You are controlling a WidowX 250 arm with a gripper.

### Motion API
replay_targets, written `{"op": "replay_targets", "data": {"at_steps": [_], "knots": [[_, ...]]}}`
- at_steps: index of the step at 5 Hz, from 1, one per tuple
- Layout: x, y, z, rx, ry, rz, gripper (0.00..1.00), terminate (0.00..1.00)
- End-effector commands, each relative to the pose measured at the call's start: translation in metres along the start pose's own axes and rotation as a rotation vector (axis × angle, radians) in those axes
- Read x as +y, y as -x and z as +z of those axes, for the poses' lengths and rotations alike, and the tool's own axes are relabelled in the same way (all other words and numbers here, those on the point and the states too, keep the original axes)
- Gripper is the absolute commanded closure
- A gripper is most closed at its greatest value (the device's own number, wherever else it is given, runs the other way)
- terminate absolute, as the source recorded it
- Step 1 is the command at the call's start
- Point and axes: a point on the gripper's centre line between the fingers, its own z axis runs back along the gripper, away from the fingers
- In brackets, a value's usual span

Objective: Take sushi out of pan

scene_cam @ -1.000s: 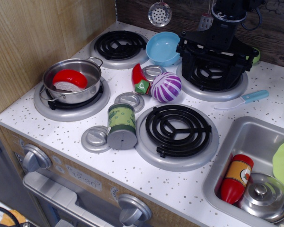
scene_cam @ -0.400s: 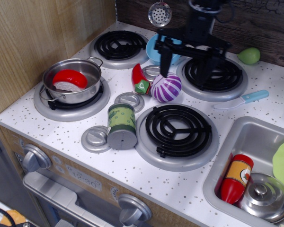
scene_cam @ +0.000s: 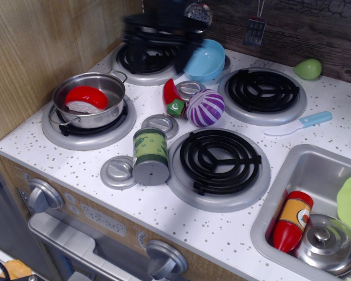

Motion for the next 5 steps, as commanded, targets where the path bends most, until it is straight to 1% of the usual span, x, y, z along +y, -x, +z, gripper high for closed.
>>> {"op": "replay_targets", "data": {"at_steps": [1,2,3,4,5], "knots": [[0.037,-0.037,-0.003,-0.165,-0.008,0.217,0.00,0.00],[0.050,-0.047,-0.022,-0.309,-0.039,0.371,0.00,0.00],[0.062,-0.049,-0.031,-0.288,-0.035,0.450,0.00,0.00],[0.064,-0.041,-0.038,-0.319,-0.013,0.519,0.00,0.00],[0.066,-0.035,-0.050,-0.294,0.011,0.571,0.00,0.00]]}}
